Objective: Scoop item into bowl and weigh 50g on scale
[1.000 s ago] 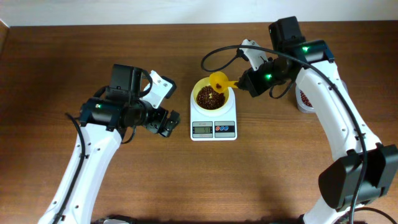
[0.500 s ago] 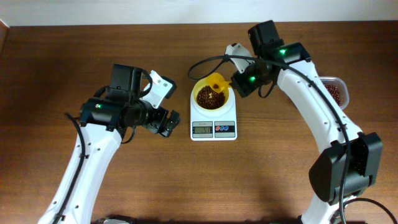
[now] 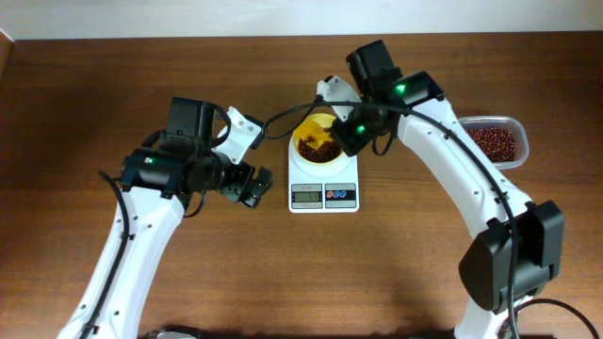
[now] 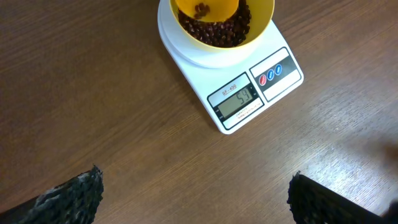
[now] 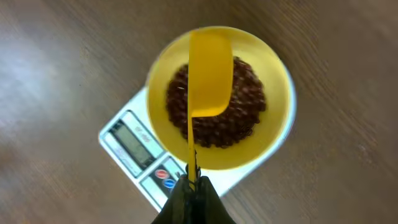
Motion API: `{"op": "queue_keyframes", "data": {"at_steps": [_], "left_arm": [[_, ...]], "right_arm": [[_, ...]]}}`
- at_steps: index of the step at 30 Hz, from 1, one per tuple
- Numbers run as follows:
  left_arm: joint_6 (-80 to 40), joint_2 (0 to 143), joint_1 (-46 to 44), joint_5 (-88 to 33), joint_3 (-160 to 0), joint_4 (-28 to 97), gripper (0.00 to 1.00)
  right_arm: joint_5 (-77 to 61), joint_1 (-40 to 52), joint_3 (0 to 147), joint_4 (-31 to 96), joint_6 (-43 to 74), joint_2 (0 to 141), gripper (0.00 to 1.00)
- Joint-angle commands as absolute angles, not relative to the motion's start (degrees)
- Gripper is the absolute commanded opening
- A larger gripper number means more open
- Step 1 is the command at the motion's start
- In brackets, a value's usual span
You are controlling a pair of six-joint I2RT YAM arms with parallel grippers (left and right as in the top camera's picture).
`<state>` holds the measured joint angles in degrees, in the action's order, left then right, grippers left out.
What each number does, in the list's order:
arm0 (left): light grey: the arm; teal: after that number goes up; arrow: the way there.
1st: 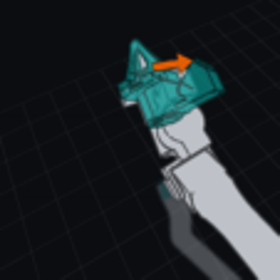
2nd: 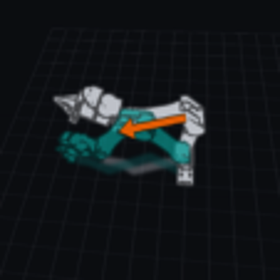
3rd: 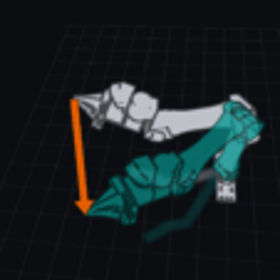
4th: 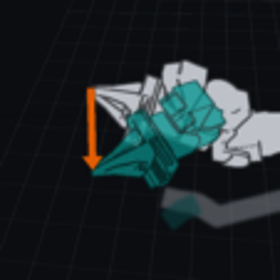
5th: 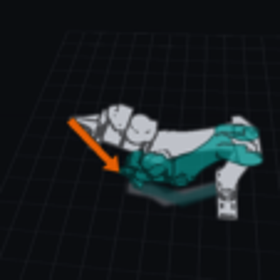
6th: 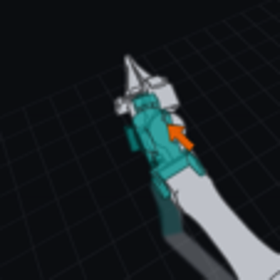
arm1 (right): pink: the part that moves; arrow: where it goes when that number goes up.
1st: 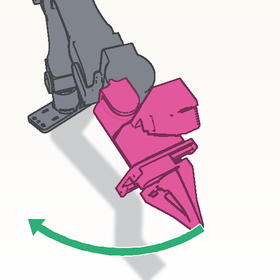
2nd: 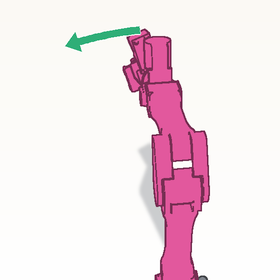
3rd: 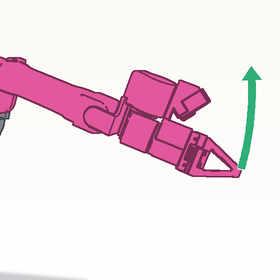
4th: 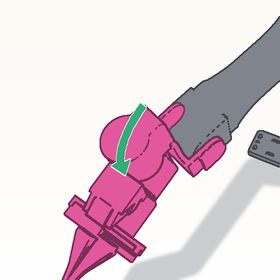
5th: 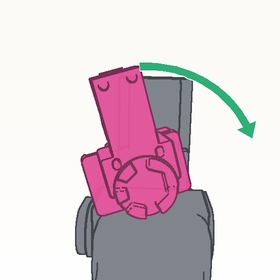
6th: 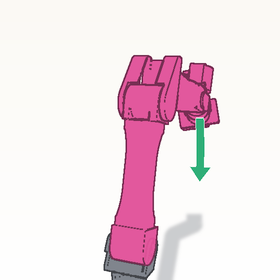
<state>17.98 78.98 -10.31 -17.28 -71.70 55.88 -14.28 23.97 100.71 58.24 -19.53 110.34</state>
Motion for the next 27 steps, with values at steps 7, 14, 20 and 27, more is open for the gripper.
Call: {"op": "queue_keyframes", "data": {"at_steps": [7,14,20,27], "left_arm": [[17.6,79.0,-10.0,-17.1,-71.7,55.8,0.99],[17.6,79.0,-10.0,-17.1,-71.7,55.8,0.99],[17.6,79.0,-10.0,-17.1,-71.7,55.8,0.99],[17.6,79.0,-10.0,-17.1,-71.7,55.8,0.99]], "right_arm": [[-6.7,24.1,101.1,58.1,-19.7,111.1,0.04],[-7.0,24.1,100.2,60.9,-19.7,111.2,0.04],[-7.4,26.3,98.4,64.8,-22.7,111.2,0.04],[-10.3,26.2,98.5,65.6,-22.7,111.1,0.04]]}}
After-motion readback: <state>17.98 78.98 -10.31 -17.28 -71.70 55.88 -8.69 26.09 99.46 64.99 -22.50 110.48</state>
